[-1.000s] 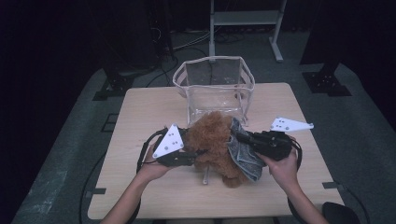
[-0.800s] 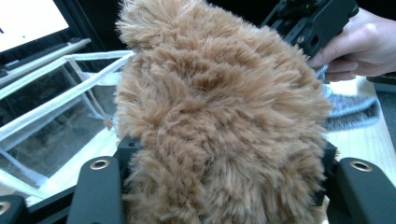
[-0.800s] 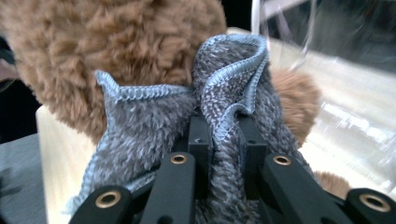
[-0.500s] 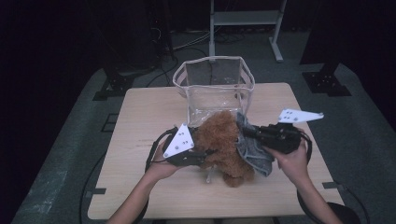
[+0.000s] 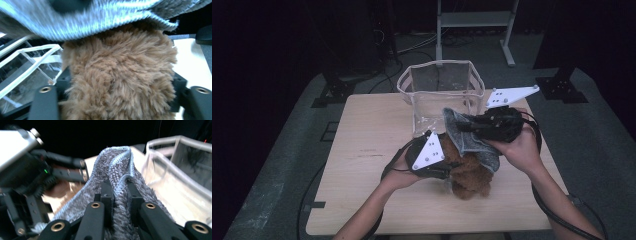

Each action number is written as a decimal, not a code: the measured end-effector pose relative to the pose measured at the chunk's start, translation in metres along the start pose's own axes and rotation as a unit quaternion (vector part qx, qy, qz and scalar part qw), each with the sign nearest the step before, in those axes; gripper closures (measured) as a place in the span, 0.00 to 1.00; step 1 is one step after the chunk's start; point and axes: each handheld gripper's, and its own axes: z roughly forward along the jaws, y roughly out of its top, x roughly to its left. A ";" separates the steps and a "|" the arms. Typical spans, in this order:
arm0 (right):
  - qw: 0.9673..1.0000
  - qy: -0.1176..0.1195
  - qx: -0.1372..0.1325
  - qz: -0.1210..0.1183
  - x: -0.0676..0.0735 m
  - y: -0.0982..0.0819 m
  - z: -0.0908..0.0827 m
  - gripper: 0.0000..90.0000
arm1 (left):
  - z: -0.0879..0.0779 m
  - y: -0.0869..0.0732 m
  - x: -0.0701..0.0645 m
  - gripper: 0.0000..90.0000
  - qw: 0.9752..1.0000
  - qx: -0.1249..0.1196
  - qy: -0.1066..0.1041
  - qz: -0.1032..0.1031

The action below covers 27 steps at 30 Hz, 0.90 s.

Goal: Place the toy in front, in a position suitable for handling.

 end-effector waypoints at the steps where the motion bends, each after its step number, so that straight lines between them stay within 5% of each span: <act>1: 1.000 0.004 0.000 0.007 -0.003 -0.005 0.000 0.88 | 0.002 0.000 -0.001 0.26 1.000 0.001 0.000 -0.001; 11: 1.000 -0.020 0.009 0.009 -0.006 -0.024 -0.009 0.89 | 0.008 -0.008 0.001 0.03 0.998 -0.021 -0.003 -0.057; 12: 1.000 -0.024 0.005 0.013 -0.009 -0.026 -0.011 0.89 | 0.007 -0.015 0.003 0.03 0.996 -0.041 -0.005 -0.085; 14: 1.000 -0.023 0.003 0.017 -0.011 -0.028 -0.013 0.89 | 0.008 -0.019 0.004 0.02 0.994 -0.050 -0.010 -0.099; 15: 0.999 -0.019 -0.004 0.026 -0.014 -0.032 -0.015 0.89 | 0.011 -0.026 0.006 0.02 0.990 -0.059 -0.027 -0.124; 20: 0.999 -0.014 -0.012 0.034 -0.016 -0.035 -0.016 0.89 | 0.021 -0.034 0.006 0.03 0.986 -0.070 -0.049 -0.144; 23: 0.999 -0.014 -0.013 0.034 -0.016 -0.035 -0.013 0.89 | 0.024 -0.036 0.008 0.11 0.985 -0.078 -0.051 -0.148; 27: 0.999 -0.012 -0.015 0.039 -0.018 -0.036 -0.013 0.89 | 0.021 -0.036 0.007 0.35 0.986 -0.082 -0.040 -0.141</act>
